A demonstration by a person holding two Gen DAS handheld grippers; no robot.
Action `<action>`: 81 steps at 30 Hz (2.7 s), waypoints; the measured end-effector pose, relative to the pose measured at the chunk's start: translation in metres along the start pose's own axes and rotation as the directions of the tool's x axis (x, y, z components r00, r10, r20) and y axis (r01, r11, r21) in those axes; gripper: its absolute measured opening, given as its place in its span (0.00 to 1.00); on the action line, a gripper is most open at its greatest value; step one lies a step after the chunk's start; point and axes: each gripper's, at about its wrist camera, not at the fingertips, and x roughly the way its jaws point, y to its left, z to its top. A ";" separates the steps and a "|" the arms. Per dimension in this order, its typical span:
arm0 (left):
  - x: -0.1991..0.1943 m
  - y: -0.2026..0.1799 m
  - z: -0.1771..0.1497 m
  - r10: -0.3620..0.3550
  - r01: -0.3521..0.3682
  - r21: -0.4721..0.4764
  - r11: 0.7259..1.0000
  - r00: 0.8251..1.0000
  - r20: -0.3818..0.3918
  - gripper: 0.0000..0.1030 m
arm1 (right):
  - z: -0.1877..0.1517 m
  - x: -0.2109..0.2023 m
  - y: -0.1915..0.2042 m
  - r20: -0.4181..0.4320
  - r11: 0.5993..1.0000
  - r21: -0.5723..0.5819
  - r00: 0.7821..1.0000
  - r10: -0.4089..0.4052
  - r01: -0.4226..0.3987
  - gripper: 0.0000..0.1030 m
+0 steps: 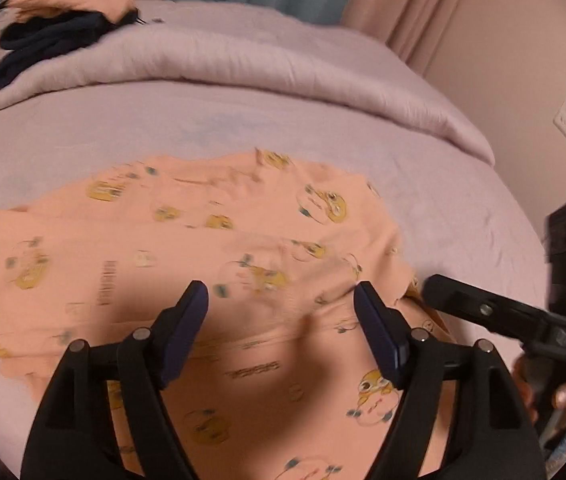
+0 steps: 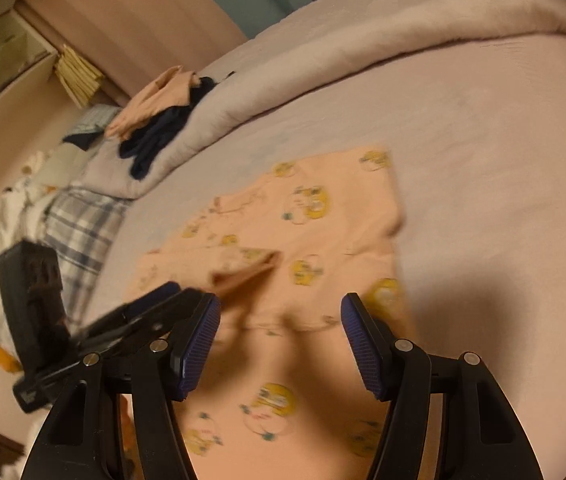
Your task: Fold small clothes
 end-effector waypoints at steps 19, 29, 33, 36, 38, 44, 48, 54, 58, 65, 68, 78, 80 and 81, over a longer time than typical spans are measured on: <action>-0.098 0.128 -0.075 0.077 -0.032 -0.467 0.884 0.994 0.077 0.74 | -0.006 0.052 0.012 -0.164 0.996 0.083 0.985 0.049 -0.035 0.06; -0.105 0.137 -0.087 0.062 -0.016 -0.512 0.859 0.995 0.074 0.74 | 0.025 -0.010 0.044 0.056 0.995 -0.091 0.998 -0.025 0.030 0.05; -0.103 0.134 -0.085 0.059 -0.020 -0.497 0.867 0.996 0.063 0.74 | 0.029 -0.030 0.022 0.096 0.993 -0.075 0.992 -0.078 0.085 0.05; -0.099 0.132 -0.083 0.063 -0.030 -0.485 0.874 0.997 0.051 0.74 | 0.030 -0.026 0.006 0.069 0.992 -0.036 0.991 -0.114 0.117 0.05; -0.097 0.131 -0.082 0.060 -0.031 -0.481 0.876 0.997 0.046 0.74 | 0.030 -0.019 -0.010 0.035 0.991 -0.010 0.990 -0.133 0.134 0.05; -0.090 0.128 -0.079 0.068 -0.049 -0.469 0.882 0.997 0.024 0.74 | 0.028 0.002 -0.024 -0.030 0.980 -0.010 0.979 -0.200 0.200 0.06; -0.088 0.126 -0.077 0.069 -0.055 -0.460 0.886 0.997 0.015 0.74 | 0.025 0.005 -0.028 -0.039 0.950 -0.022 0.949 -0.312 0.312 0.10; -0.100 0.128 -0.061 0.056 -0.018 -0.461 0.887 0.996 0.070 0.74 | 0.024 -0.014 -0.009 0.077 0.912 -0.088 0.916 -0.394 0.400 0.23; -0.098 0.122 -0.027 0.018 0.036 -0.435 0.900 0.993 0.120 0.73 | 0.022 -0.007 0.016 0.092 0.944 -0.177 0.960 -0.265 0.278 0.23; -0.042 0.116 0.002 -0.094 0.102 -0.439 0.893 0.995 0.040 0.22 | 0.012 0.024 0.016 0.006 0.939 -0.222 0.964 -0.267 0.261 0.23; -0.023 0.123 -0.011 -0.055 0.036 -0.441 0.897 0.998 -0.030 0.21 | 0.010 0.024 0.000 -0.026 0.939 -0.198 0.956 -0.291 0.281 0.23; -0.044 0.134 -0.047 -0.071 0.039 -0.451 0.892 0.996 -0.054 0.01 | -0.005 -0.001 -0.008 -0.081 0.954 -0.172 0.962 -0.261 0.245 0.16; -0.053 0.132 -0.060 -0.086 0.050 -0.460 0.886 0.995 -0.058 0.01 | -0.012 -0.007 -0.010 -0.077 0.951 -0.179 0.960 -0.268 0.252 0.16; -0.058 0.132 -0.066 -0.089 0.049 -0.468 0.882 0.994 -0.064 0.02 | -0.018 -0.016 -0.009 -0.084 0.949 -0.183 0.958 -0.276 0.257 0.17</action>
